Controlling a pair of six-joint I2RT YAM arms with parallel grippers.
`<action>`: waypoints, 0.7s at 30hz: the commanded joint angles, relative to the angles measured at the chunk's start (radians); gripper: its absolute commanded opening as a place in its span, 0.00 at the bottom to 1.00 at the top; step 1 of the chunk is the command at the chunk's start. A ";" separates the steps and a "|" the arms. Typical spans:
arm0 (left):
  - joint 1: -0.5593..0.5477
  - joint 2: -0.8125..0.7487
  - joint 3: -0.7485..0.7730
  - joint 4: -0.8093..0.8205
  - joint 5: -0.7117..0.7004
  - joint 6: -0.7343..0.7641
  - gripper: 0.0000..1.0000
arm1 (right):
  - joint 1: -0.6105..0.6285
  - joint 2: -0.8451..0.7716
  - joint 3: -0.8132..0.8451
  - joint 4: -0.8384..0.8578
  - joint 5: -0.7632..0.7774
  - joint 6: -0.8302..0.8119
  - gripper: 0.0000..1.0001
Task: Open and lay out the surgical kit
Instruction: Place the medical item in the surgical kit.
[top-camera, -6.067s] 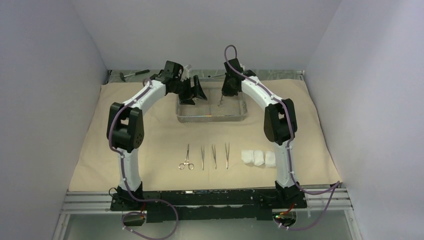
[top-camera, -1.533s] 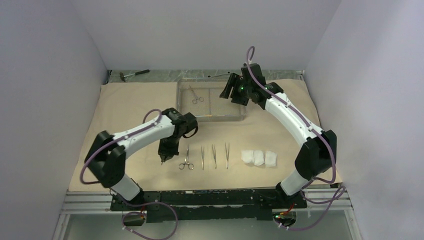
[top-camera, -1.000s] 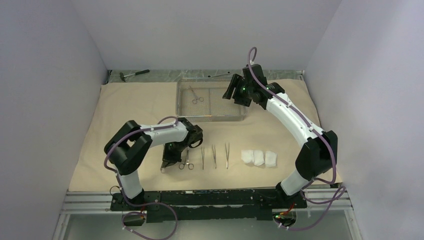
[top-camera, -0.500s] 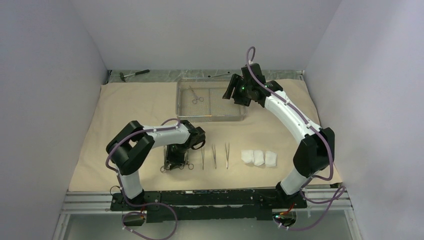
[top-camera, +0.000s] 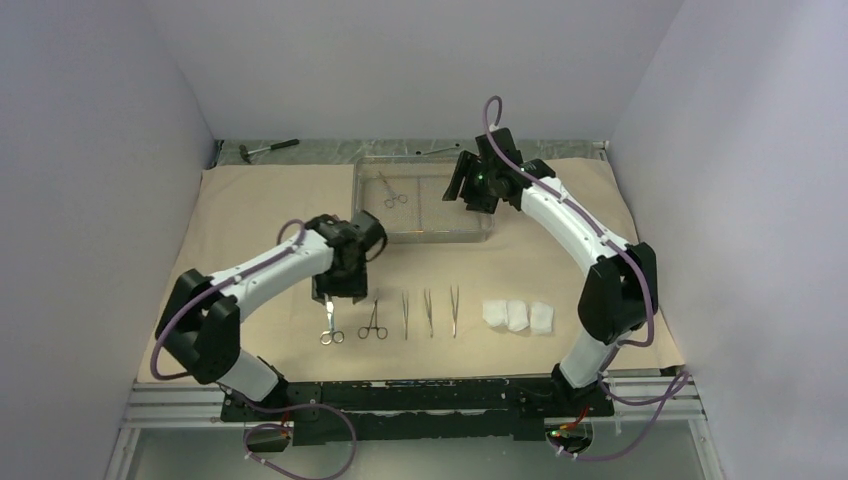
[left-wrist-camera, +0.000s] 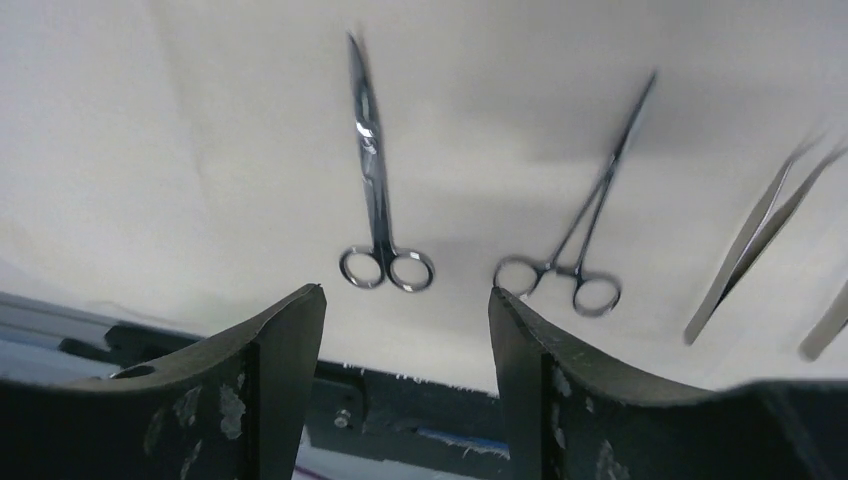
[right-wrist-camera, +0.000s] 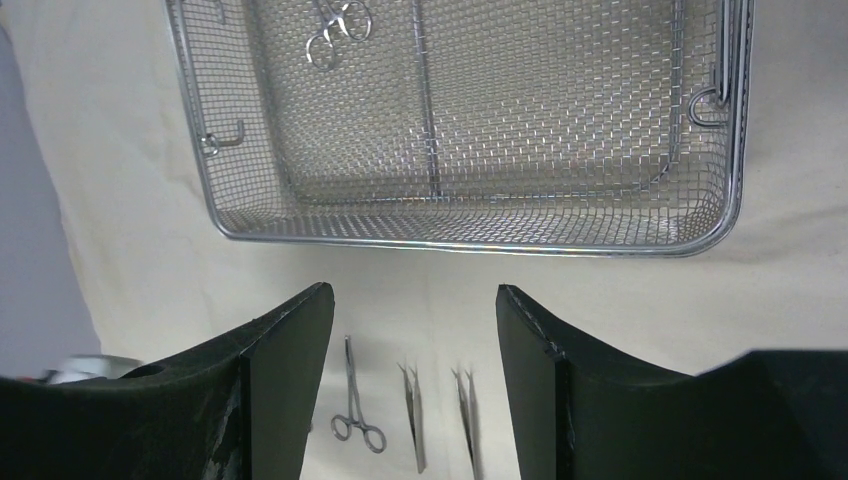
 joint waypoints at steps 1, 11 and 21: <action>0.167 -0.090 -0.056 0.134 0.129 0.085 0.65 | 0.010 0.027 0.042 0.036 0.006 -0.013 0.64; 0.380 -0.110 -0.236 0.343 0.387 0.144 0.52 | 0.043 0.104 0.087 0.019 0.029 -0.032 0.63; 0.412 -0.037 -0.272 0.374 0.361 0.179 0.39 | 0.046 0.148 0.131 -0.005 0.030 -0.042 0.62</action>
